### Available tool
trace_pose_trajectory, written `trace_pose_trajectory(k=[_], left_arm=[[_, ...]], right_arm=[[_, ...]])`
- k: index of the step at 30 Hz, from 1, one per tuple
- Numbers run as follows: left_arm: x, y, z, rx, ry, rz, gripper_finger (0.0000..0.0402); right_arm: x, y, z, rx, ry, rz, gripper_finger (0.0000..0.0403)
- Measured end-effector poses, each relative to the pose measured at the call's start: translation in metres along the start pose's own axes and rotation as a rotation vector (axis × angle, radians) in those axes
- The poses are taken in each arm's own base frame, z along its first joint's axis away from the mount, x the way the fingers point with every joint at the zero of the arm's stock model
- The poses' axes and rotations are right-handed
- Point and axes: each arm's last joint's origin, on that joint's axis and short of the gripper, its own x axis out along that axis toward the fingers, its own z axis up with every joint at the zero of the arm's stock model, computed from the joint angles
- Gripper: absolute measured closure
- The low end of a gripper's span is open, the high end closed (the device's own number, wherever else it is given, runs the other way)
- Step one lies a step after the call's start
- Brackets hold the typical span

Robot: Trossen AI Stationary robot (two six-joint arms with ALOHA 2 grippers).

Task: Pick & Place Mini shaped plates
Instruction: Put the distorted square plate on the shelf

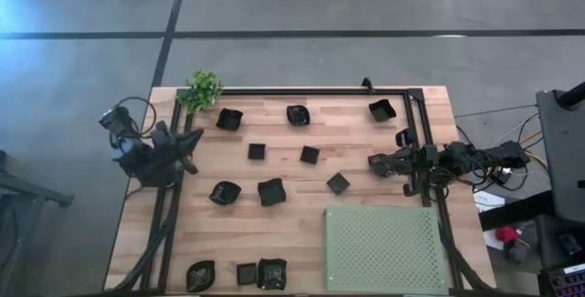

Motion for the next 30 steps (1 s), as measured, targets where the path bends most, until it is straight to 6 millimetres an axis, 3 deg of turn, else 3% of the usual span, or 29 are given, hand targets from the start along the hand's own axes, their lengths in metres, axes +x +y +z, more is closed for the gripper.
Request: trace_pose_trajectory(k=[6,18,24,30], left_arm=[[0.001,-0.010,0.002,-0.104,0.006,0.040,0.0402],[0.010,-0.043,-0.019,-0.180,0.008,0.016,0.0402],[0.033,-0.054,-0.032,-0.219,0.061,-0.063,0.0402],[0.065,-0.065,-0.032,-0.153,0.248,-0.213,0.0402]], right_arm=[[0.000,0.000,0.000,-0.025,0.000,0.000,0.0394],[0.000,0.000,0.000,-0.026,0.000,0.000,0.0394],[0.000,0.000,0.000,-0.026,0.000,0.001,0.0394],[0.000,0.000,0.000,-0.026,0.000,0.001,0.0394]])
